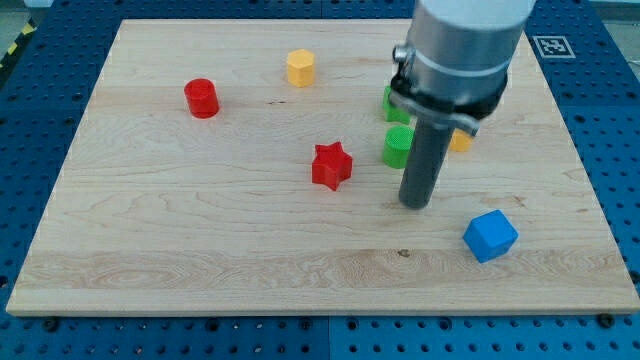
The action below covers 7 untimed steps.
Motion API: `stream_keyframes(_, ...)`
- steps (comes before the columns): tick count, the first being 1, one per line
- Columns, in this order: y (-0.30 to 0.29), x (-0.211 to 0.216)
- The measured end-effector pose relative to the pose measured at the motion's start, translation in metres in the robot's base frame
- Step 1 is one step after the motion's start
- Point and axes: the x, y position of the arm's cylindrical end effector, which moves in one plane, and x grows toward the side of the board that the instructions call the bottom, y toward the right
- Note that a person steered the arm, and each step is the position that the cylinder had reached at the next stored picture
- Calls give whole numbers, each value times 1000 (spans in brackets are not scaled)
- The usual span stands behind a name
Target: Place your arm at the bottom of the yellow heart
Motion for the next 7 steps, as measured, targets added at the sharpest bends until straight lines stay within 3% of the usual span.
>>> stream_keyframes(1,-61,22)
stream_keyframes(2,-85,9)
stream_keyframes(3,-69,-41)
stream_keyframes(4,-68,-52)
stream_keyframes(5,-51,-38)
stream_keyframes(6,26,-38)
stream_keyframes(7,63,-38)
